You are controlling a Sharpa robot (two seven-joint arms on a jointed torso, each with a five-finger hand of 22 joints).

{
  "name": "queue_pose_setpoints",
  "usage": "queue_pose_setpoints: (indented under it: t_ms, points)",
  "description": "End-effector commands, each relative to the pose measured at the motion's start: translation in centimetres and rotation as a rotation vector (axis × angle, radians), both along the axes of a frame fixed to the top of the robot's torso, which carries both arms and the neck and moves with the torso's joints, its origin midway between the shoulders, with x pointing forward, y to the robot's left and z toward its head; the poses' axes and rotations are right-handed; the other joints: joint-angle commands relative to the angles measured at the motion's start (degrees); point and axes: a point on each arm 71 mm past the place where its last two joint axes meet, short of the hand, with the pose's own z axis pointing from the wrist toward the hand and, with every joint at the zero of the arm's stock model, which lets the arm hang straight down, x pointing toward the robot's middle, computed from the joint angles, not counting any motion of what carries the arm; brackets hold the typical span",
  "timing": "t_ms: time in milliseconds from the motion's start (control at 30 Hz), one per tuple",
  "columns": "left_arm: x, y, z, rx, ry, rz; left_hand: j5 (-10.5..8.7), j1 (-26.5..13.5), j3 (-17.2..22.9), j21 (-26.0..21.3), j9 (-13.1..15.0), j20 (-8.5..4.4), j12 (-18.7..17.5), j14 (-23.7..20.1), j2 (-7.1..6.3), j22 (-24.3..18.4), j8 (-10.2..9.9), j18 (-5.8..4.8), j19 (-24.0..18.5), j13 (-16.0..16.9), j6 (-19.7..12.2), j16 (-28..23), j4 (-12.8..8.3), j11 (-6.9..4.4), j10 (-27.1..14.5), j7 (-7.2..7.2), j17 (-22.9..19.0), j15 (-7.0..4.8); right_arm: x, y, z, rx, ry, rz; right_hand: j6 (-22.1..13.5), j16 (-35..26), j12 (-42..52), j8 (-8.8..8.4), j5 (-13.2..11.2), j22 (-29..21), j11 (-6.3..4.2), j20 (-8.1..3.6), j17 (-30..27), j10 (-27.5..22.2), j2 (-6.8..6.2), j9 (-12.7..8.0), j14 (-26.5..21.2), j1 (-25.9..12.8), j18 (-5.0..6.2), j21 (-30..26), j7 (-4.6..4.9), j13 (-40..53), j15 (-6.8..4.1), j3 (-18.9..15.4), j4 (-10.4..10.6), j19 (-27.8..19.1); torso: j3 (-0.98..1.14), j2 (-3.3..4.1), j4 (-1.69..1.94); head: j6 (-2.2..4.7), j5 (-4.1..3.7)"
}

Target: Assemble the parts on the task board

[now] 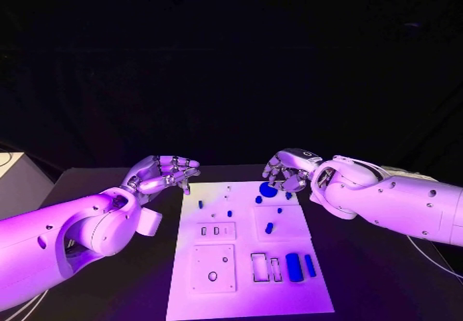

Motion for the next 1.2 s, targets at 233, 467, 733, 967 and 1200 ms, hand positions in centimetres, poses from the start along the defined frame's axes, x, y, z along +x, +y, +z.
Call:
queue_pose_setpoints:
  t_ms: [233, 467, 733, 967, 1200]
  points:
    - [-0.6, -0.6, 0.4, 0.016, -0.011, -0.079, -0.17, -1.4, 1.1, 13.6, 0.8, -0.52, 2.1, 1.9, 0.08, 17.5, 1.0, -2.04, 9.7, 1.9, 0.6, 4.9, -1.3, -0.74, 1.7, -1.0, 4.1, -0.74, -0.1, 0.7, -0.9, -0.143, -0.028, -0.037, -1.0, 9.5, -0.2, -0.14, 0.3, 14.9, 0.11, 0.46, 8.6, -1.0, -1.21, 1.3, 2.6, -0.5, -2.71, 11.4, 0.03, 0.1, -0.15, 0.7, 1.3, 4.9, -0.06, 1.53, 0.75, -0.5, -1.0]
    - [-0.6, -0.6, 0.4, 0.019, -0.011, -0.085, -0.19, -1.7, 1.3, 15.9, 0.9, -0.56, 2.3, 2.7, 0.12, 20.7, 1.0, -2.57, 11.4, 2.3, 0.4, 6.6, -1.5, -0.77, 1.5, -1.02, 6.1, -0.77, -0.2, 1.0, -1.8, -0.161, 0.004, -0.042, -1.8, 10.9, -0.4, -0.36, 0.3, 15.7, 0.49, 0.7, 9.4, -2.9, -1.98, 1.8, 2.3, -1.5, -2.79, 12.2, 0.12, -0.1, 0.14, 0.4, 2.2, 5.2, -0.11, 2.15, 0.71, -0.65, -1.25]
    - [-0.6, -0.6, 0.4, 0.019, -0.012, -0.086, -0.17, -2.0, 1.5, 16.3, 1.0, -0.52, 2.1, 1.2, 0.13, 20.9, 0.8, -2.57, 11.4, 2.5, 0.1, 5.7, -1.6, -0.61, 0.8, -0.93, 4.7, -0.66, -0.5, 1.6, -2.6, -0.182, 0.03, -0.035, -2.0, 11.3, -0.4, -0.38, 0.1, 15.3, 0.65, 0.84, 9.5, -4.1, -2.18, 2.0, 2.2, -1.8, -2.69, 11.9, 0.12, -0.2, 0.27, 0.1, 2.4, 5.0, -0.2, 2.72, 0.82, -0.67, -1.34]
    - [-0.6, -0.5, 0.4, 0.019, -0.014, -0.081, -0.17, -2.2, 1.6, 16.5, 1.0, -0.44, 2.0, 0.3, 0.15, 21.0, 0.7, -2.59, 11.3, 2.5, -0.1, 5.2, -1.6, -0.49, 0.4, -0.83, 4.0, -0.55, -0.5, 1.9, -3.0, -0.201, 0.035, -0.042, -2.1, 11.5, -0.3, -0.32, -0.3, 15.3, 0.74, 0.95, 9.4, -4.9, -2.23, 2.3, 2.1, -2.1, -2.67, 11.9, 0.12, -0.2, 0.37, -0.4, 2.7, 5.0, -0.26, 3.25, 1.0, -0.61, -1.31]
    - [-0.6, -0.5, 0.4, 0.018, -0.013, -0.08, -0.17, -2.3, 1.6, 16.6, 1.0, -0.4, 2.0, 0.2, 0.2, 21.2, 0.6, -2.61, 11.4, 2.5, -0.2, 5.1, -1.6, -0.44, 0.3, -0.78, 4.0, -0.51, -0.5, 2.3, -3.1, -0.209, 0.028, -0.047, -2.2, 11.6, -0.4, -0.33, -0.4, 15.2, 0.8, 1.01, 9.4, -5.3, -2.18, 2.3, 2.1, -2.2, -2.64, 11.8, 0.14, -0.3, 0.43, -0.7, 2.9, 4.9, -0.34, 3.66, 1.15, -0.58, -1.44]
